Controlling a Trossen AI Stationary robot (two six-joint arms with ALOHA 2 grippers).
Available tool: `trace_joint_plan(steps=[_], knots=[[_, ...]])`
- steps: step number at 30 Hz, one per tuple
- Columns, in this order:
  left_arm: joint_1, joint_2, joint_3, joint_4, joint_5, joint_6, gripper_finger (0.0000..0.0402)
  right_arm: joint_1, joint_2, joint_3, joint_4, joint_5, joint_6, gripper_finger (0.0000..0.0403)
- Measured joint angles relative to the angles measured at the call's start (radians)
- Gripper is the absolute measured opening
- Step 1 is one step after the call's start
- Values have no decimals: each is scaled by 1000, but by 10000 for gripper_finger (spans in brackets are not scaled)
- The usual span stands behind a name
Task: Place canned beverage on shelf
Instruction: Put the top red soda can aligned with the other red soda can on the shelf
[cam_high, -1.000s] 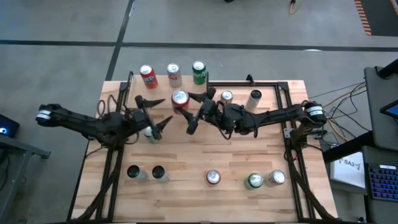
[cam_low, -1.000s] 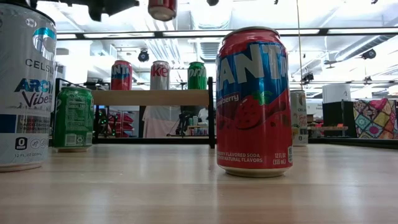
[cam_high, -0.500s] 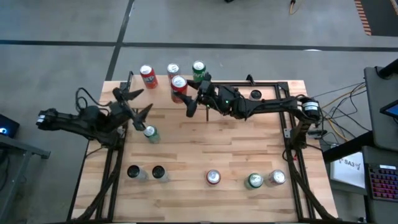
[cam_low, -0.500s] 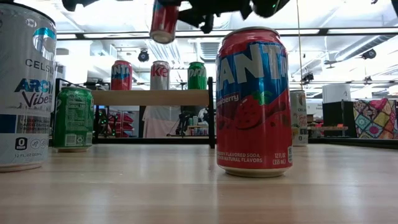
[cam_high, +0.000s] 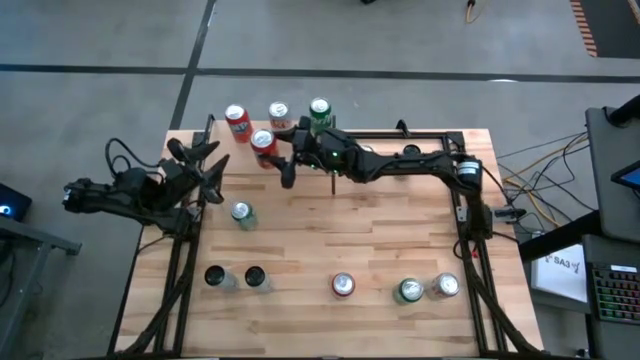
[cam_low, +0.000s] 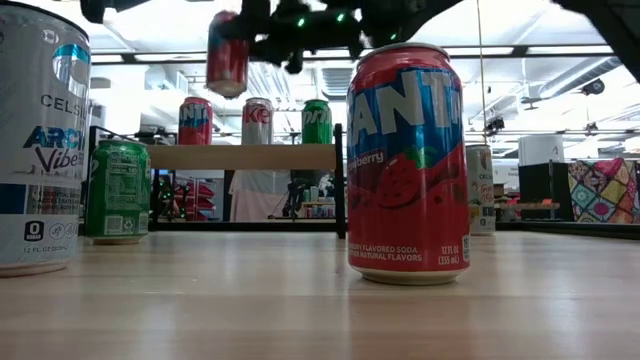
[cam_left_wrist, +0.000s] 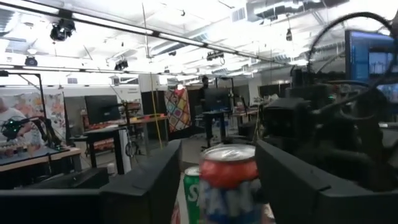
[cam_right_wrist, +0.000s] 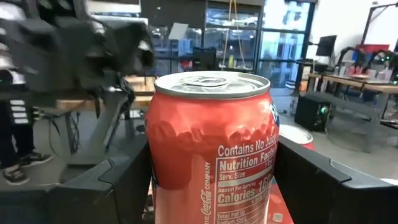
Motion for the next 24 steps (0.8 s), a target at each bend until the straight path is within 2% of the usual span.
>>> trace_joint_plan(steps=[10,22,24], knots=[[0,-59,0,-66,-8,-8,125,-29,116,130,-72,-104,-22,274],[0,-113,0,-119,-9,-12,86,-32,132,130,-78,-102,-54,274],[0,-119,0,-120,-9,-12,82,-32,139,130,-73,-67,-43,274]])
